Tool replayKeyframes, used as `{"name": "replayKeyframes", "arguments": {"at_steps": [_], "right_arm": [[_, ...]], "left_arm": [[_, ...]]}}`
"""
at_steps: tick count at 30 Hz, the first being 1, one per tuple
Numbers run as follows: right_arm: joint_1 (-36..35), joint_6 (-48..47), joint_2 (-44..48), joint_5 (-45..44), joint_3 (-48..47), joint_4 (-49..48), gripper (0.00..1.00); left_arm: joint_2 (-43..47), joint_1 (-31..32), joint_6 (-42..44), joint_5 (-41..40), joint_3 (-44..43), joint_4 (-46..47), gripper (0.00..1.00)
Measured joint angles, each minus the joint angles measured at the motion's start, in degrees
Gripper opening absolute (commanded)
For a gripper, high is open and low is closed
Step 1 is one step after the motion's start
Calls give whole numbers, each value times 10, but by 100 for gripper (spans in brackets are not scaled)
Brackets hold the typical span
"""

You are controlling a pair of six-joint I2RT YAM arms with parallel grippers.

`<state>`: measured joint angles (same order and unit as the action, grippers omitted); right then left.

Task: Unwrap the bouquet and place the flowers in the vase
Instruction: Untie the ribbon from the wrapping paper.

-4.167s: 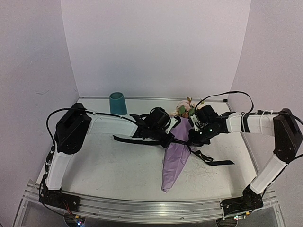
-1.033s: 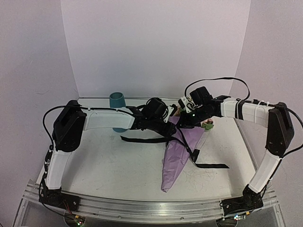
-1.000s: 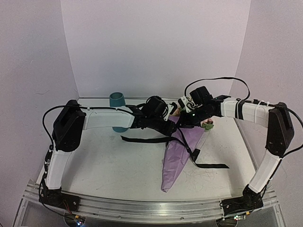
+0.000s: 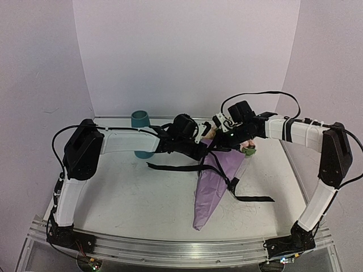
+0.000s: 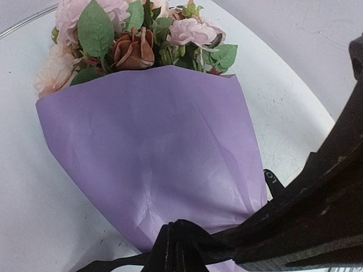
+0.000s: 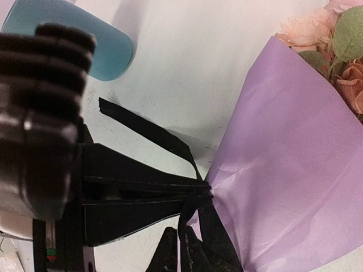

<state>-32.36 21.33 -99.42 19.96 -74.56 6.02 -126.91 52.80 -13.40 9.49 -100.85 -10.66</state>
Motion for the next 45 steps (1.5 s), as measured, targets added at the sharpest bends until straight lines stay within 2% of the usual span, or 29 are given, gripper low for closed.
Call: {"name": "replayKeyframes", "arguments": {"at_steps": [7,17,26,34,37,39,45], "right_arm": [[0,6,3,-5,5,-2,16],[-1,8,55,-7,88,-1,19],[-17,9,52,-13,104,-5,30],[-19,8,18,-36,104,-9,31],[-19,8,15,-47,109,-9,40],[-19,9,15,-53,114,-10,41],[-19,16,15,-88,128,-9,42]], "left_arm": [[0,0,1,-2,21,2,0],[0,-4,-2,-15,27,2,0],[0,-9,-15,-17,27,2,0],[0,-11,-22,-20,28,2,0],[0,-12,-23,-22,30,2,0],[1,-12,-26,-22,35,2,0],[8,-13,-30,-24,54,2,0]]}}
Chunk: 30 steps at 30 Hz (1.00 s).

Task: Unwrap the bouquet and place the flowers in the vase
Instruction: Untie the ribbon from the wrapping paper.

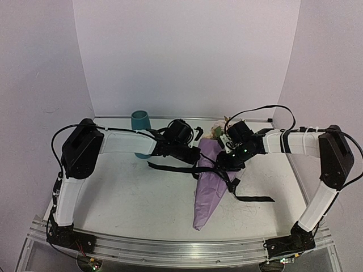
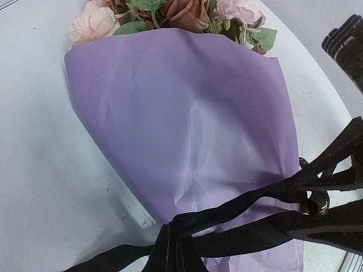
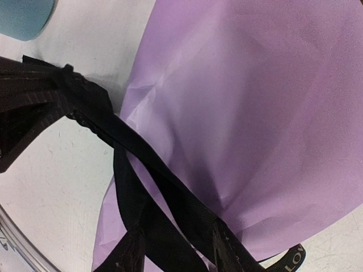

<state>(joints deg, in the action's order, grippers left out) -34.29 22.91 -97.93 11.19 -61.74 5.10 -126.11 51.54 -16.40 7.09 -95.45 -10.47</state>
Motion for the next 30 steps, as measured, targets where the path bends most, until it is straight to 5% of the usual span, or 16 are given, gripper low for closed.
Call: {"name": "replayKeyframes", "arguments": {"at_steps": [19,30], "right_arm": [[0,22,0,-63,0,6,38],[0,22,2,-63,0,10,0]], "left_arm": [[71,0,0,-8,36,0,0],[95,0,0,-8,62,0,0]]}}
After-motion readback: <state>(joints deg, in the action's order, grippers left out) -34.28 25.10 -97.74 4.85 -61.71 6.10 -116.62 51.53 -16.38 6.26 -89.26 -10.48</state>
